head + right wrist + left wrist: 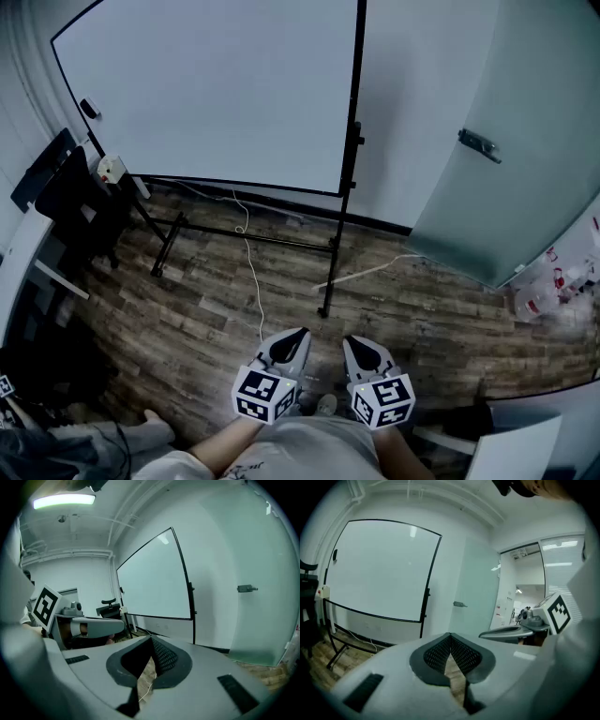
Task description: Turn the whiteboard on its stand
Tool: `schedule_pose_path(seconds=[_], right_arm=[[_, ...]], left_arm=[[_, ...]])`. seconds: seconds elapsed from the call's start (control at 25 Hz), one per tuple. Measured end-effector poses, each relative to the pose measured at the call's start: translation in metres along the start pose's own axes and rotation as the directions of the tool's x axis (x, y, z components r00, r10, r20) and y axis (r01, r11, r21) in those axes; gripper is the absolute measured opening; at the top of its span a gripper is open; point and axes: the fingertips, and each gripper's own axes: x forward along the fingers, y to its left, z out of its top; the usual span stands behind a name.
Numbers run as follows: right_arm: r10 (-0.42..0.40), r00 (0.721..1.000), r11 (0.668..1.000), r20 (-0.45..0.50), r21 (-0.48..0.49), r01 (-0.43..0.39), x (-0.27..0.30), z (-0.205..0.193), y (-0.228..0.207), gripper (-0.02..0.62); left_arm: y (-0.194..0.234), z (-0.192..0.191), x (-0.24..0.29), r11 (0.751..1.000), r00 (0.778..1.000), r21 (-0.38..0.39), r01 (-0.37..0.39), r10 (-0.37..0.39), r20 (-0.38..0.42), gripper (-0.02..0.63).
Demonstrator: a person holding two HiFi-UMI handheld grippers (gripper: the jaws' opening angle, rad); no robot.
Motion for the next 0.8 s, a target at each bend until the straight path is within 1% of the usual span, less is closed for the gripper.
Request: schedule_pose_path(seconds=[0.4,0.6,0.8], right_arm=[[-0.017,1.000,1.000,0.001,-0.011,0.017,0.013,0.009,0.000,0.006],[-0.032,0.999,0.999,0.034,0.038,0.030,0.016,0.011,-0.003,0.006],[-0.048,0.998,0.998,0.045,0.036,0.046,0.023,0.014,0.008,0.006]], left_arm=[[0.013,0.008,0.005,1.000,1.000,-0.004,0.015,-0.015,0.003,0.011],[0.018,0.007,0.005,1.000,1.000,0.000,0.027,-0.027,0.003,0.011],[0.032,0.012,-0.002,0.999,0.999,0.014,0.037,-0.037,0.002,0.011]])
